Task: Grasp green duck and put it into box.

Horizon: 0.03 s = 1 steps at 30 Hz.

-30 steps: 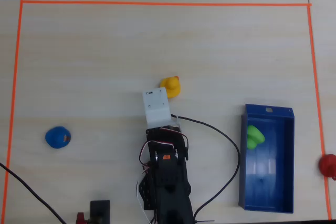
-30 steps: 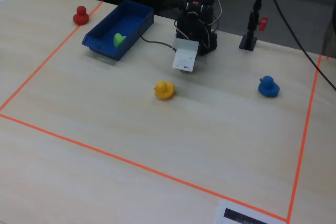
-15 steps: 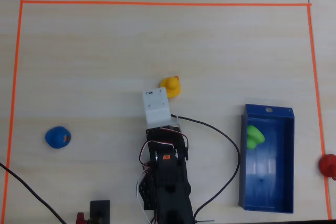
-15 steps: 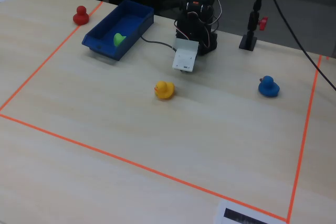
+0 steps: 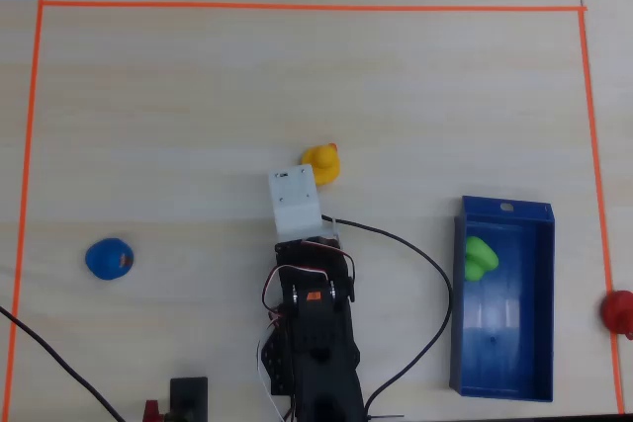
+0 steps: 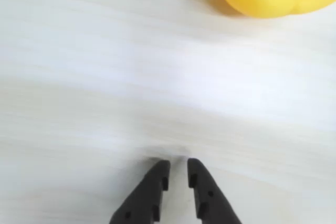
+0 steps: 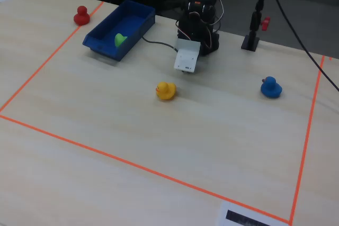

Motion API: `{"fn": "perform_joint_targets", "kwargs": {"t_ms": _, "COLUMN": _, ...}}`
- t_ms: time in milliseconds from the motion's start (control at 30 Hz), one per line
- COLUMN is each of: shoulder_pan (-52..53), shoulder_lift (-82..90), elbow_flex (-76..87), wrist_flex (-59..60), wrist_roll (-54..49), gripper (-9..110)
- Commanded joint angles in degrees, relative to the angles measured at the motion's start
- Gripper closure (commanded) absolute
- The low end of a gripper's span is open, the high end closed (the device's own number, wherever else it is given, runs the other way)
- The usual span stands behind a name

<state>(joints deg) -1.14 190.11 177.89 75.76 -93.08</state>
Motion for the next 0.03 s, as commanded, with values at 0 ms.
{"fn": "perform_joint_targets", "kwargs": {"t_ms": 0, "shoulder_pan": -0.18, "shoulder_lift": -0.35, "elbow_flex": 0.35, "wrist_flex": 1.23, "wrist_roll": 0.26, "gripper": 100}}
